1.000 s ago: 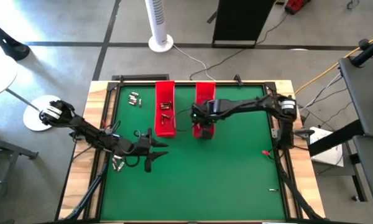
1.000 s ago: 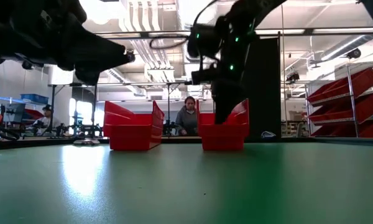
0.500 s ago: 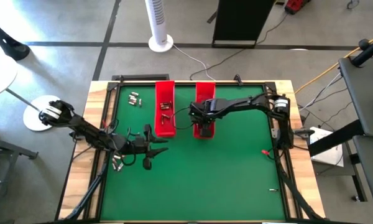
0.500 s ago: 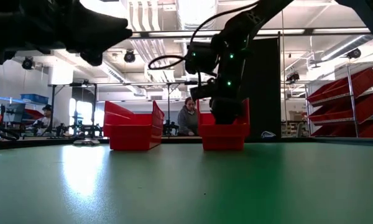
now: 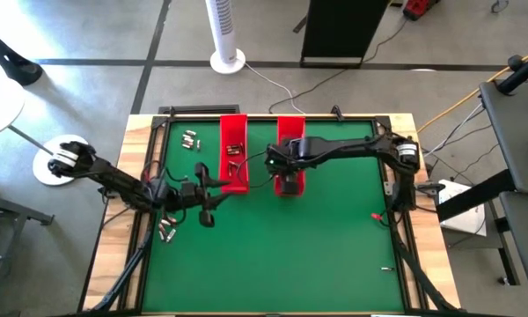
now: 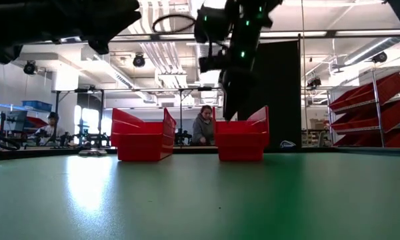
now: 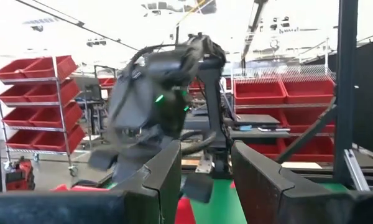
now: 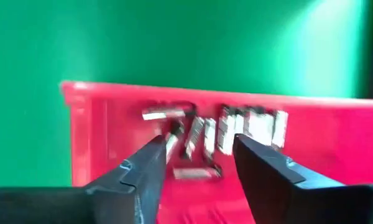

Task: Sort batteries
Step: Put the silver battery into the right red bin

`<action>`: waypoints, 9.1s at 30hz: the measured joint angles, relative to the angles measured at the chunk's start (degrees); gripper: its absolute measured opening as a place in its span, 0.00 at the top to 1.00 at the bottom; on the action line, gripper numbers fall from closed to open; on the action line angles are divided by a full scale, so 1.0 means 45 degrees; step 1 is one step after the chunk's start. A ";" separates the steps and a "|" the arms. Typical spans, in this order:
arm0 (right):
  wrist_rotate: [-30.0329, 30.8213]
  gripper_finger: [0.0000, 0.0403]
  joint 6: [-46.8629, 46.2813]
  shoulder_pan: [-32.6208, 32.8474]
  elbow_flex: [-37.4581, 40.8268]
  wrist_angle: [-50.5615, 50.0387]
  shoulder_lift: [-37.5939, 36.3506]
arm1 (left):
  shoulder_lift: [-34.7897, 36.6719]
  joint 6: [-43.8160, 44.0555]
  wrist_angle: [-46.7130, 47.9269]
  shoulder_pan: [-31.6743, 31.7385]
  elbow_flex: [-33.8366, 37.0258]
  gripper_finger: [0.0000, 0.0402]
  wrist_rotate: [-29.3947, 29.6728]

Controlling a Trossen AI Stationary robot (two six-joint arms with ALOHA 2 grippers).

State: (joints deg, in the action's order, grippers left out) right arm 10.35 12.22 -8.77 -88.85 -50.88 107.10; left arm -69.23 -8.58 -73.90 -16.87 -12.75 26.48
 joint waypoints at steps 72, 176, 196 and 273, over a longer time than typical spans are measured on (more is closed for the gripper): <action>-0.6891 0.94 -1.7109 1.3124 0.7567 -0.0030 -0.1907 | 0.0175 0.2078 0.1146 0.0775 0.0000 0.70 -0.0041; 0.2465 0.94 -0.3753 0.3432 0.2960 0.1711 -0.1654 | -0.0990 0.1017 1.1844 -0.0575 -0.4731 0.65 0.0899; 0.0448 0.94 -0.1659 0.0034 0.2680 0.2853 0.0097 | -0.1000 0.1000 1.2611 -0.0561 -0.5149 0.65 0.0894; 0.5054 0.78 -0.7397 0.9989 0.6915 1.0153 -0.2087 | -0.1000 2.3794 2.9161 -0.6477 -0.5804 0.65 -0.4794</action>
State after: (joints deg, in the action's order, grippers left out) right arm 33.10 -21.07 36.18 -57.74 -5.19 97.71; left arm -73.73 98.50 57.32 -46.02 -38.87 4.91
